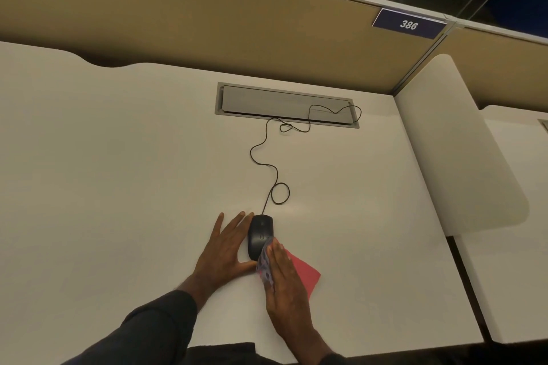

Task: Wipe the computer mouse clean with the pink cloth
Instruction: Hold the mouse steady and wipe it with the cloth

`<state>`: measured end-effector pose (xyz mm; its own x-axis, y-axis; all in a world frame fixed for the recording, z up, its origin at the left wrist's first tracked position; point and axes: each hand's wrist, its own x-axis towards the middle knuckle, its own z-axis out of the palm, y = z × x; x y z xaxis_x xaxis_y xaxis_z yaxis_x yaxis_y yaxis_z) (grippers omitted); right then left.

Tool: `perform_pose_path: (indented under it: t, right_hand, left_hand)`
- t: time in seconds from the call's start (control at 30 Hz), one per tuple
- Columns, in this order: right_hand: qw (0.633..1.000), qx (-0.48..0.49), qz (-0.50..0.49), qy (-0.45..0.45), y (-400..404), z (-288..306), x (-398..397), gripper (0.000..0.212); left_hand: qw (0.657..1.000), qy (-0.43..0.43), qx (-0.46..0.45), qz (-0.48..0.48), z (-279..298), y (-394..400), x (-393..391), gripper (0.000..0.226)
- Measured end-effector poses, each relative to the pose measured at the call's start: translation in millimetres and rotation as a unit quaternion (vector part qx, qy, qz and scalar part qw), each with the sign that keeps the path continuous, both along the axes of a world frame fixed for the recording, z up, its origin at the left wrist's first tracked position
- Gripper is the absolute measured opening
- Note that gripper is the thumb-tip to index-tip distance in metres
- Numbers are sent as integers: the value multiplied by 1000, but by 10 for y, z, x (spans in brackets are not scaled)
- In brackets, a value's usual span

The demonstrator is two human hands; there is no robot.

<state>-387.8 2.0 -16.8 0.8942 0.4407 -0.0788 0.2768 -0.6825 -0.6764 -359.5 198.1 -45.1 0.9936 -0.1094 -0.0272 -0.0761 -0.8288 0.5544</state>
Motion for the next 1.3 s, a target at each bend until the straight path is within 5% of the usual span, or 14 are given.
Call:
perform_pose_path:
  t: [0.27, 0.53, 0.73, 0.97, 1.3]
  right_hand:
    - [986, 82, -84, 118, 155, 77, 683, 43]
    - [993, -114, 10, 0, 442, 220, 1059, 40]
    - [945, -264, 165, -98, 509, 112, 951, 56]
    - [945, -233, 184, -138, 434, 113, 793, 67]
    - [956, -185, 211, -81, 289, 192, 624, 66]
  left_hand:
    - [1000, -8, 18, -14, 4, 8, 11, 113]
    - [999, 18, 30, -11, -9, 9, 26, 119]
    - [1000, -12, -1, -13, -1, 0, 27, 107]
    - [999, -11, -27, -12, 10, -7, 10, 110]
    - [999, -15, 4, -34, 23, 1, 21, 110]
